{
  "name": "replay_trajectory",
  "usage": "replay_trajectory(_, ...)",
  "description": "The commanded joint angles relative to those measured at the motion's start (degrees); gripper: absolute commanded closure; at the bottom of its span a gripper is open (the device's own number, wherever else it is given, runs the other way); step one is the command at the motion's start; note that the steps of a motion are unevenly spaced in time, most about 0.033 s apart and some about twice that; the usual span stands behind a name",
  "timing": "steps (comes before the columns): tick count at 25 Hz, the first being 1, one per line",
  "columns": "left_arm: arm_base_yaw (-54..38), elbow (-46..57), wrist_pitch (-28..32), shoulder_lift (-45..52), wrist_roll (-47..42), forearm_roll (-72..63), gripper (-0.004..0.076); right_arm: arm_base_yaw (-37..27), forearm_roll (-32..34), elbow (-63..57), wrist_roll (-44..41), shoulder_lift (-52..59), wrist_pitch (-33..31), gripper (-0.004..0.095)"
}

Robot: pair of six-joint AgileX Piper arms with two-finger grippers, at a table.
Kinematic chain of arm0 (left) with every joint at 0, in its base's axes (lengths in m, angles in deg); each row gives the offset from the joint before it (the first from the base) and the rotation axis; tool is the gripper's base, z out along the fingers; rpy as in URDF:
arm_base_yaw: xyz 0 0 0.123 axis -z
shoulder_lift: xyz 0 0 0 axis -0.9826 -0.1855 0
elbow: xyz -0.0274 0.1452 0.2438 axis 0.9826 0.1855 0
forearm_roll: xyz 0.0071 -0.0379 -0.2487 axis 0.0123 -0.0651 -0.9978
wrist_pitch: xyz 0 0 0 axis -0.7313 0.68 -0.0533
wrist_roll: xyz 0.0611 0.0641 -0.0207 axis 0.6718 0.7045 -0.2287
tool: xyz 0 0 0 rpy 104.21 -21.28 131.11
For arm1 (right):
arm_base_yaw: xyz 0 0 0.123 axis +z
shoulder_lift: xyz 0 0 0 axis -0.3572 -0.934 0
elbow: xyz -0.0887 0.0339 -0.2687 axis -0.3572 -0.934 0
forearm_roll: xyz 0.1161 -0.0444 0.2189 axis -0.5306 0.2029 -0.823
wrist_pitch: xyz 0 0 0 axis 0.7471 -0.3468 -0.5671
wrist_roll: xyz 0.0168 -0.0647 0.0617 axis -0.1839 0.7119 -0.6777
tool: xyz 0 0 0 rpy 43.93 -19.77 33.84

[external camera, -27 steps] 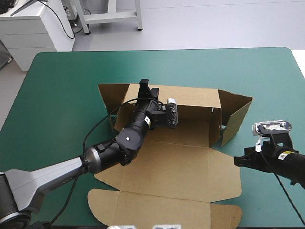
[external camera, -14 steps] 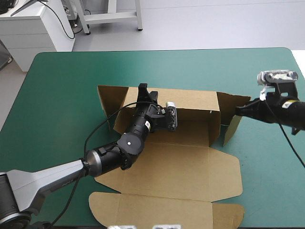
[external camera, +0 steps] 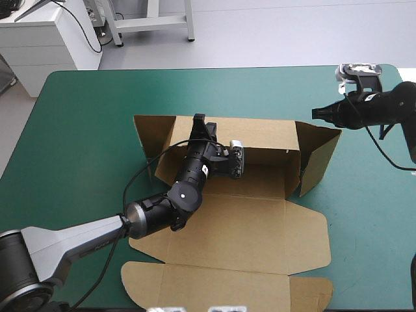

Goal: Fold the box

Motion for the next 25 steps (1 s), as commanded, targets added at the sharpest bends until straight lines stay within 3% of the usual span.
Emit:
replay_trajectory(1,0.4,-1.1,-0.5,1.4,-1.0,1.7,0.0731,-0.4,-1.1,2.5,0.7,-0.5,2.3,0.0888)
replay_trajectory(11,0.4,-1.1,-2.9,1.4,-1.0,1.7,0.0731,0.3,-0.8,1.3,3.6,-1.2,-4.4,0.0908)
replay_trajectory(21,0.4,-1.1,-3.6,1.4,-1.0,1.7,0.0731,0.3,-3.0,-8.0,7.1,5.6,-5.6,0.0908)
replay_trajectory(25,0.4,-1.1,-3.4,1.4,-1.0,1.7,0.0731,0.3,-10.8,-14.8,12.7,8.8,-1.7,0.0908)
